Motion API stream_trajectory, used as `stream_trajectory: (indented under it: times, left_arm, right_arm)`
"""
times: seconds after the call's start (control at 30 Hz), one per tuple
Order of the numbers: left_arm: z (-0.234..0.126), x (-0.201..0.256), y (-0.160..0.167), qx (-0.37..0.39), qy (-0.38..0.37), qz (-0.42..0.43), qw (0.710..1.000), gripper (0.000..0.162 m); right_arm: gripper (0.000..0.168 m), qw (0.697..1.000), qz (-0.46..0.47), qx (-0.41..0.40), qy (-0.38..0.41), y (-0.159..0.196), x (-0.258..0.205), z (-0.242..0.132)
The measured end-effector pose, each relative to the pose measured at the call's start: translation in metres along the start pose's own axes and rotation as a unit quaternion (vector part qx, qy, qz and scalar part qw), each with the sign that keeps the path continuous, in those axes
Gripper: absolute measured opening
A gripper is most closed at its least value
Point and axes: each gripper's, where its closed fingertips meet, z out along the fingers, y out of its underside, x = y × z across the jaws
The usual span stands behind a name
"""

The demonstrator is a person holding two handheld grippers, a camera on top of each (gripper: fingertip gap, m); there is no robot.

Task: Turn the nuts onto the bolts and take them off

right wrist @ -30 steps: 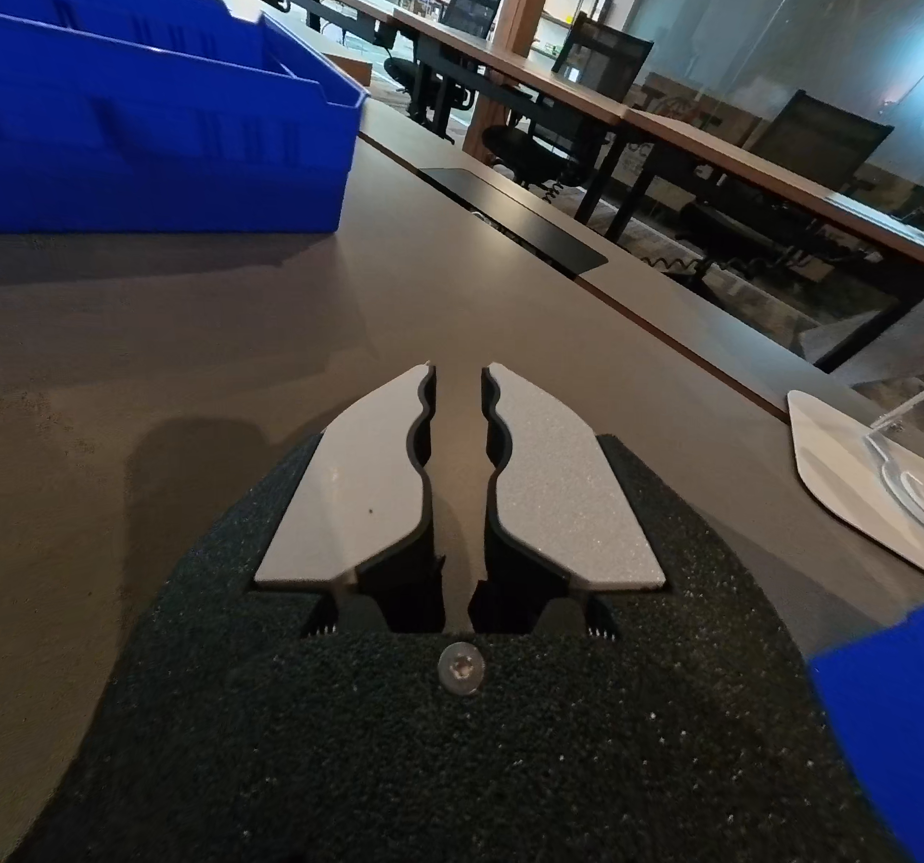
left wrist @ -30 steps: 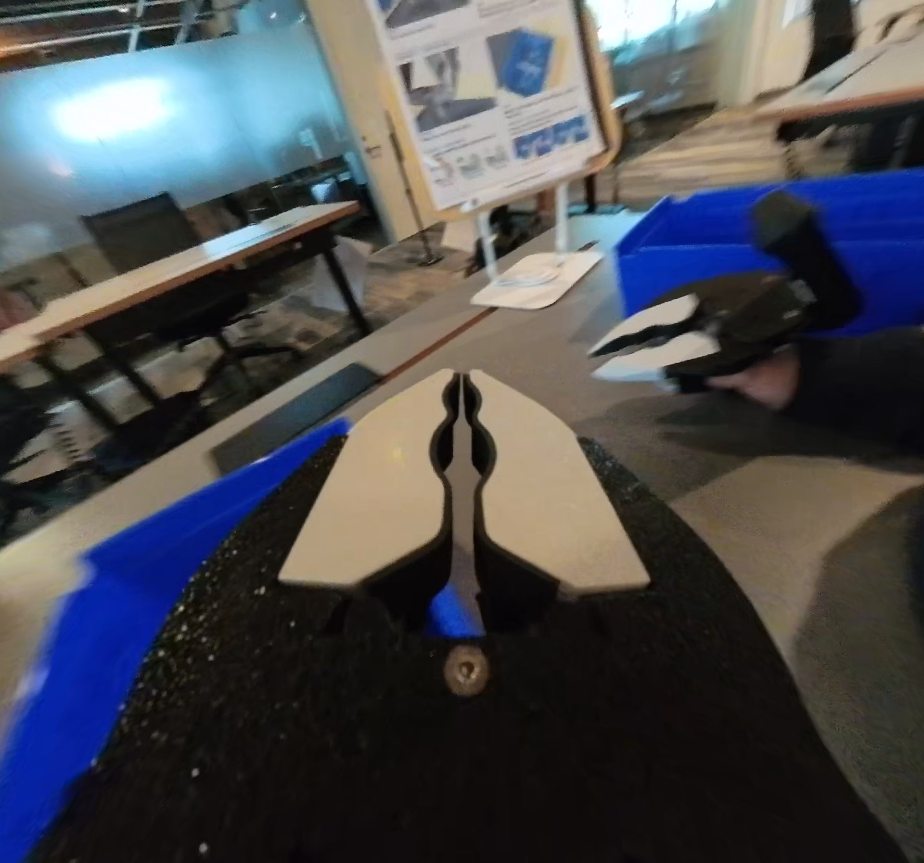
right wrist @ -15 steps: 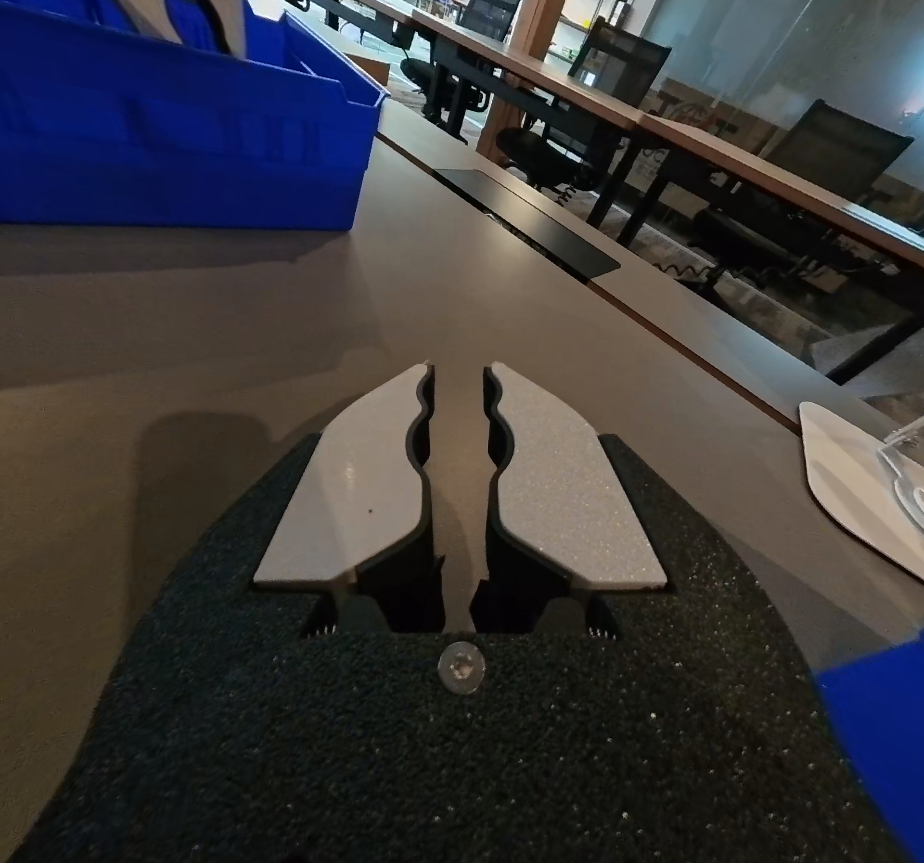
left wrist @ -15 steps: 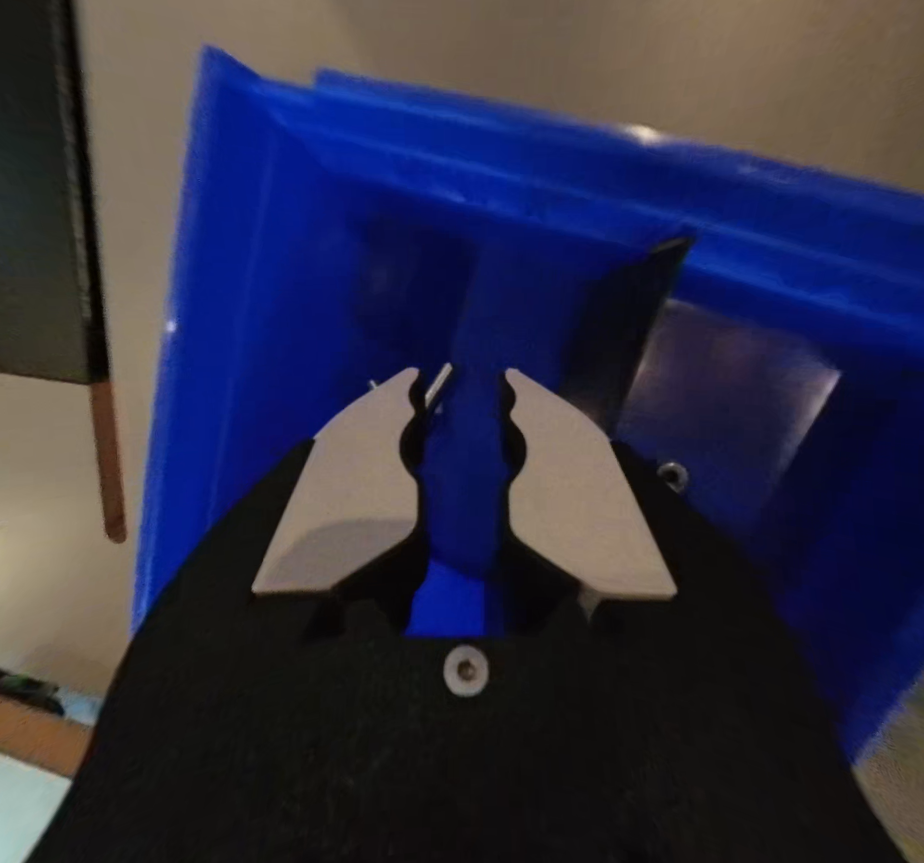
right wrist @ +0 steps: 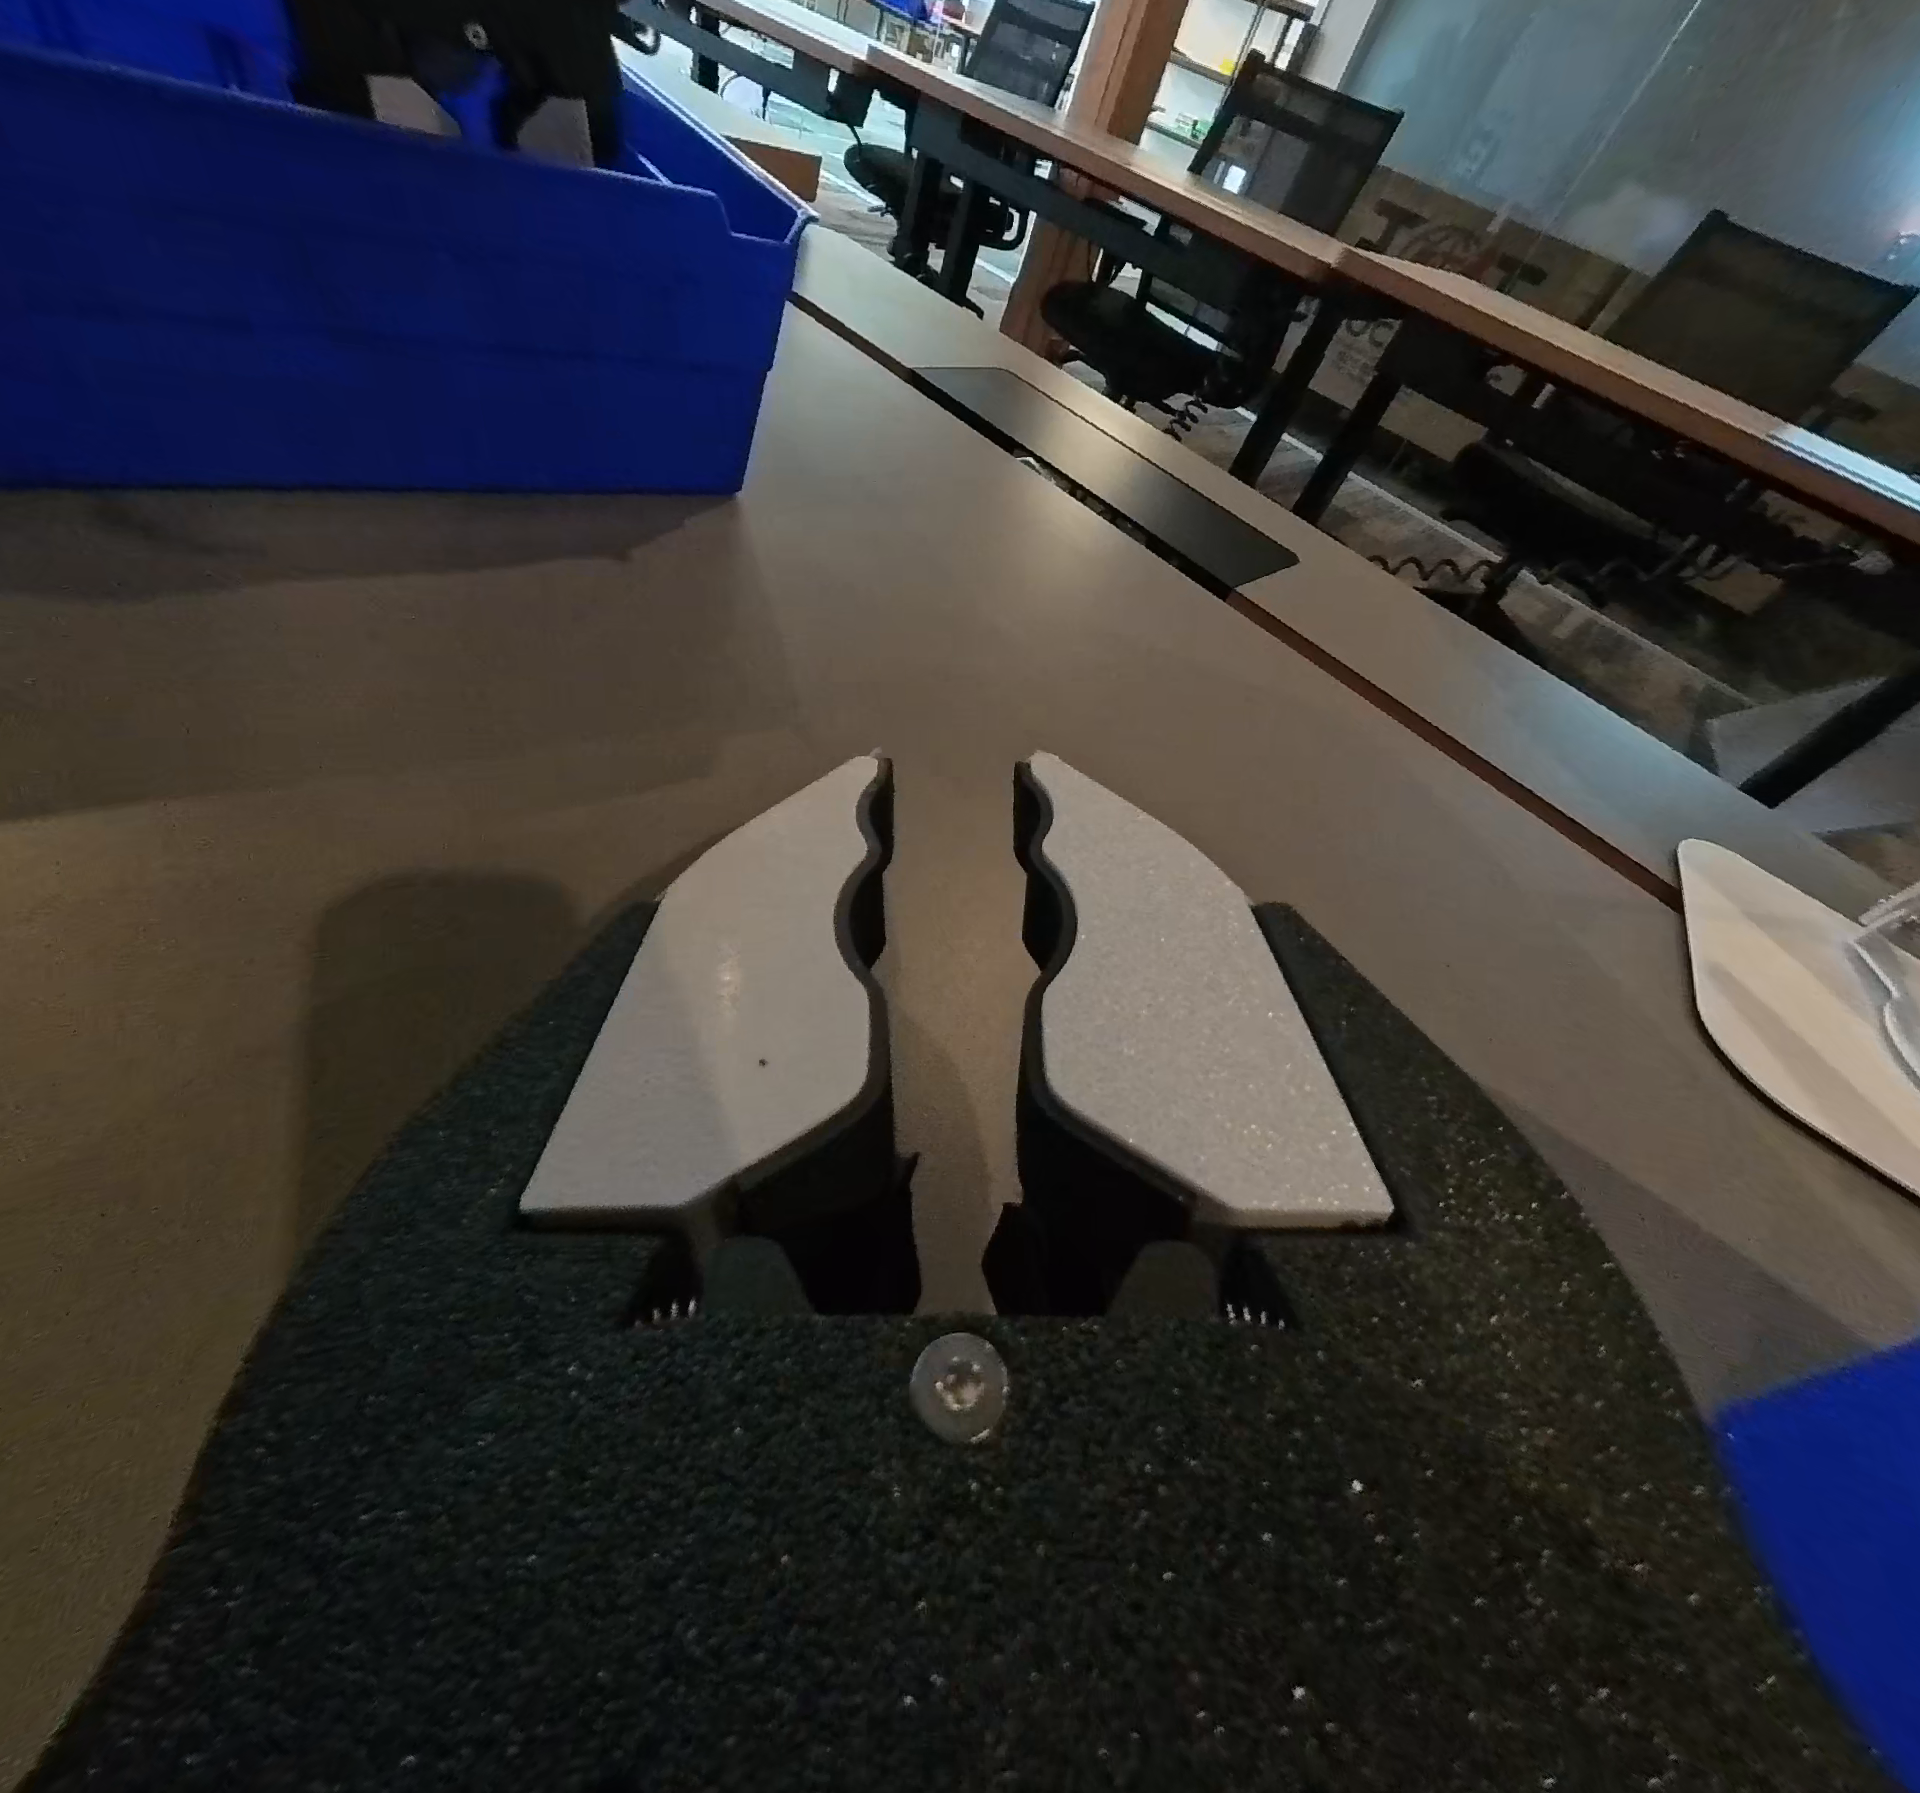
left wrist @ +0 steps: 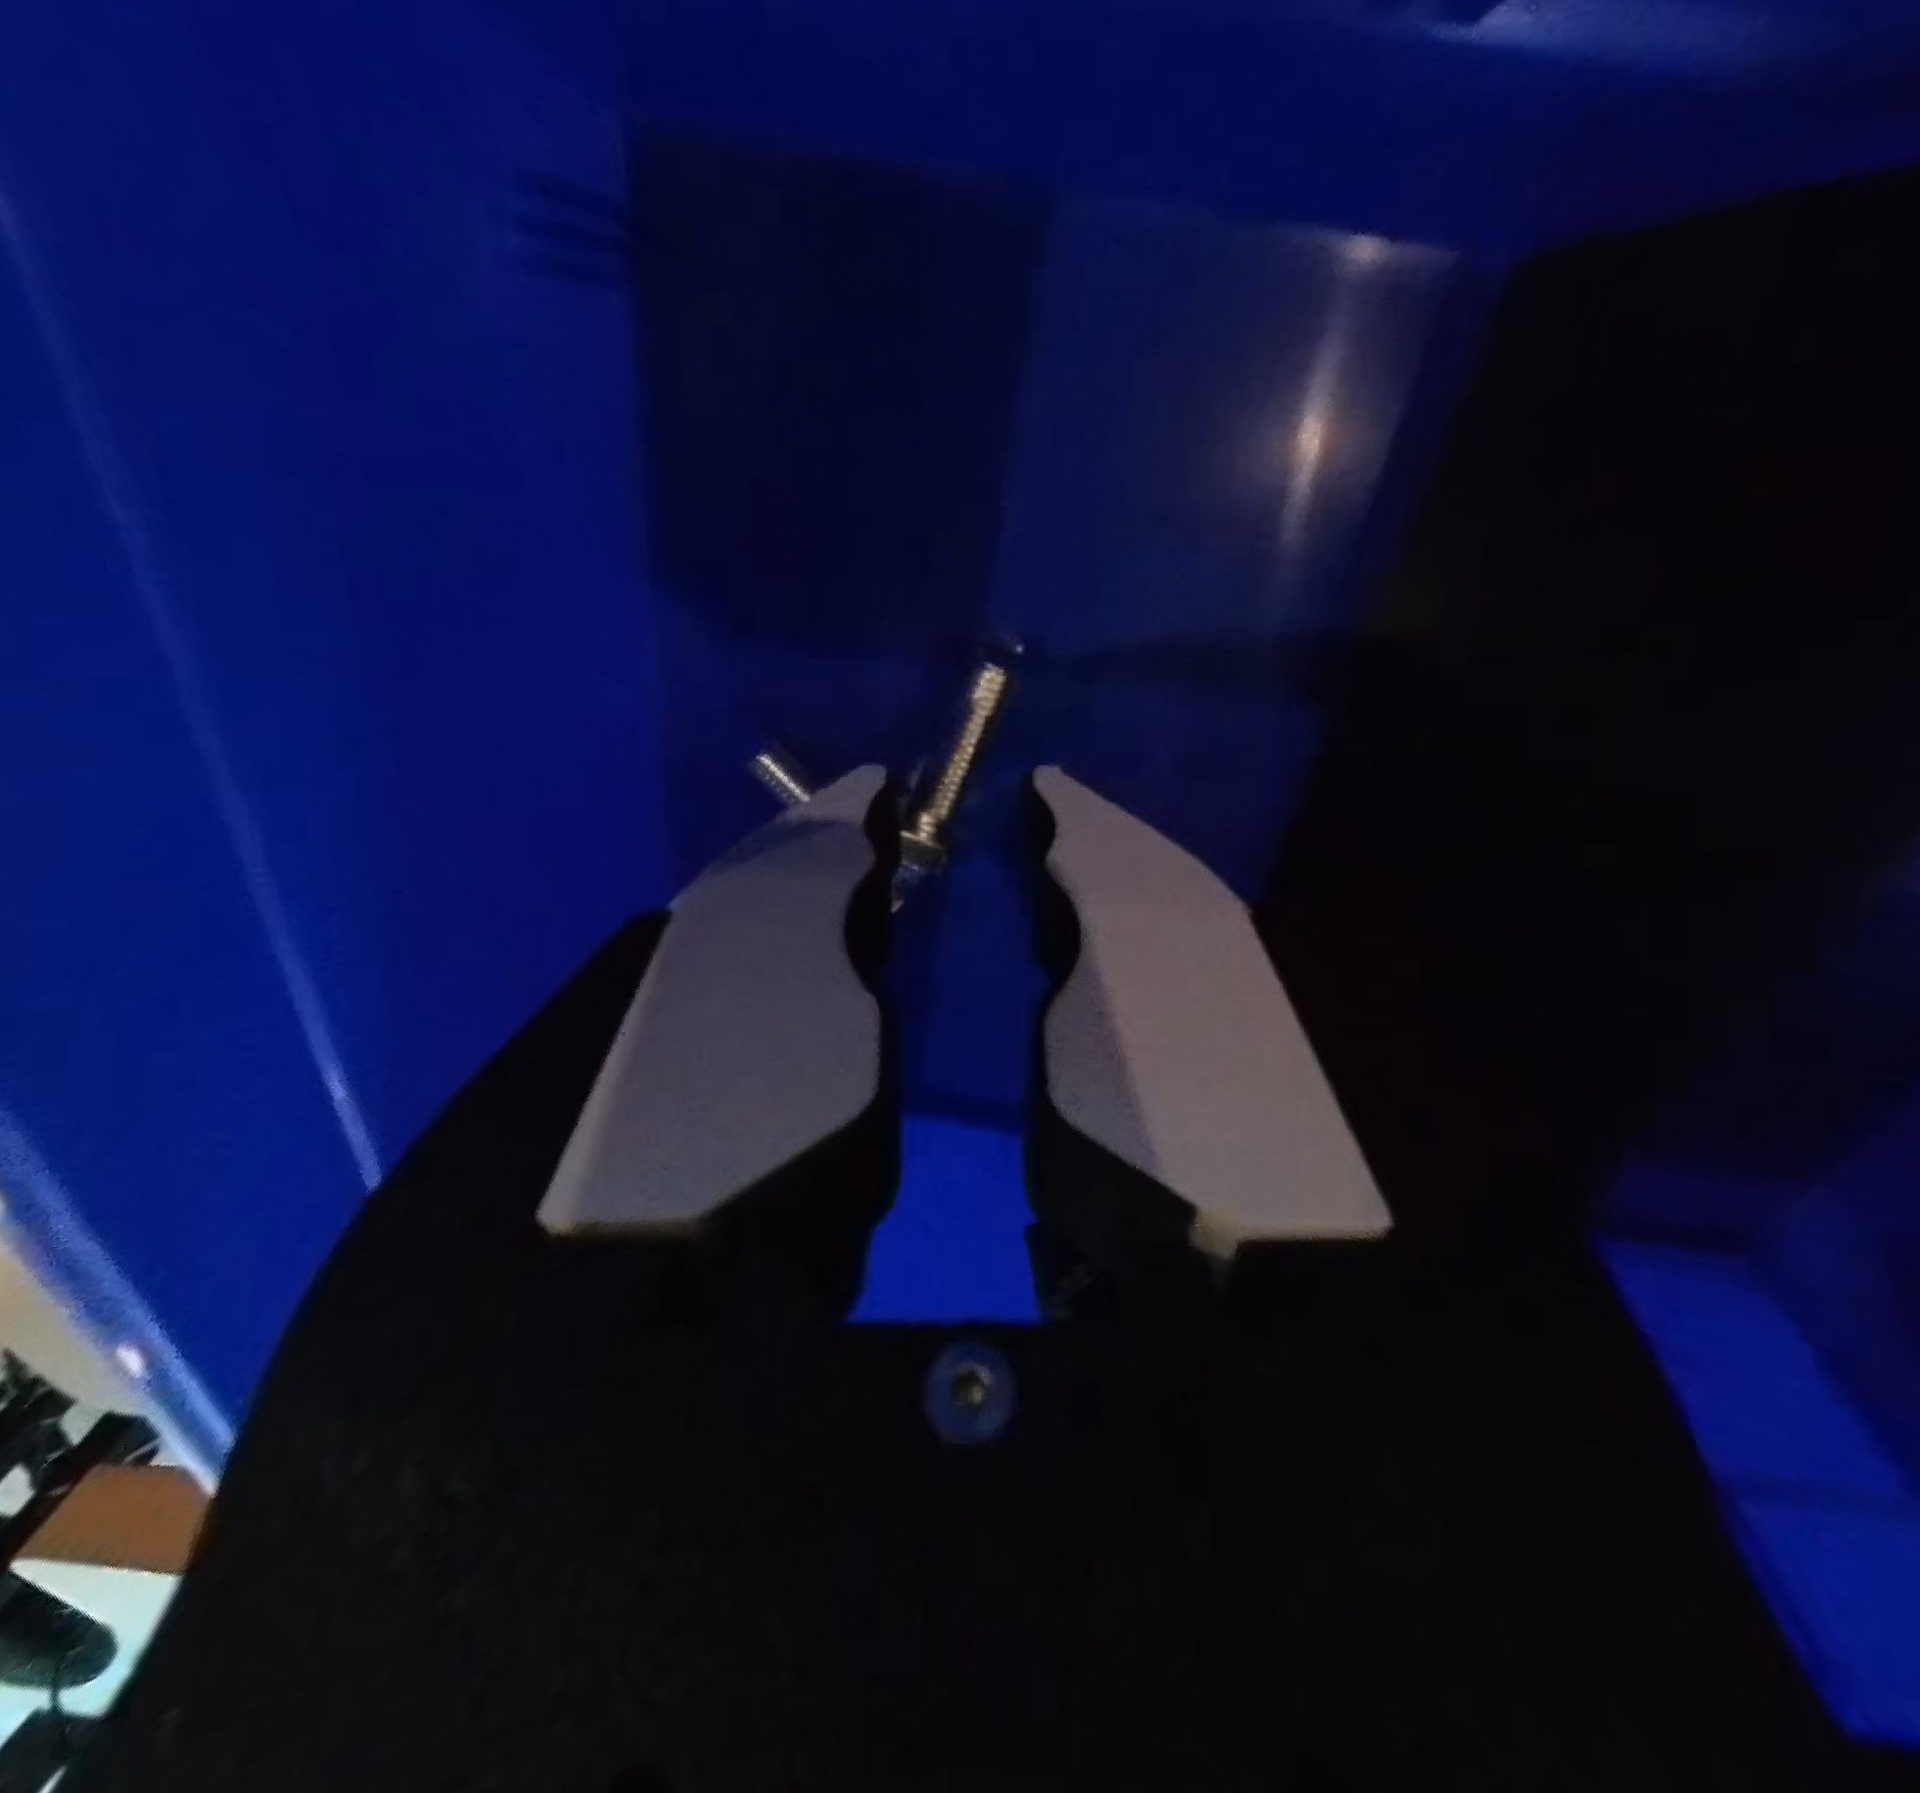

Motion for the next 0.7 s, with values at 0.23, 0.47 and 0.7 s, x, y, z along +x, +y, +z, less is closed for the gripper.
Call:
stream_trajectory:
  times: [0.23, 0.47, 0.7]
  left_arm:
    - [0.003, -0.002, 0.0, -0.008, -0.004, 0.001, 1.0, 0.011]
    - [-0.013, -0.005, 0.003, -0.011, -0.07, -0.021, 0.997, 0.011]
    - [-0.088, -0.001, -0.013, 0.054, -0.188, -0.101, 0.975, 0.01]
  right_arm:
    - [0.022, 1.0, -0.005, -0.003, -0.002, 0.001, -0.001, 0.0]
    - [0.022, 1.0, -0.013, -0.009, 0.001, 0.002, -0.002, 0.002]
    - [0.021, 1.0, -0.021, -0.015, 0.005, 0.003, -0.002, 0.003]
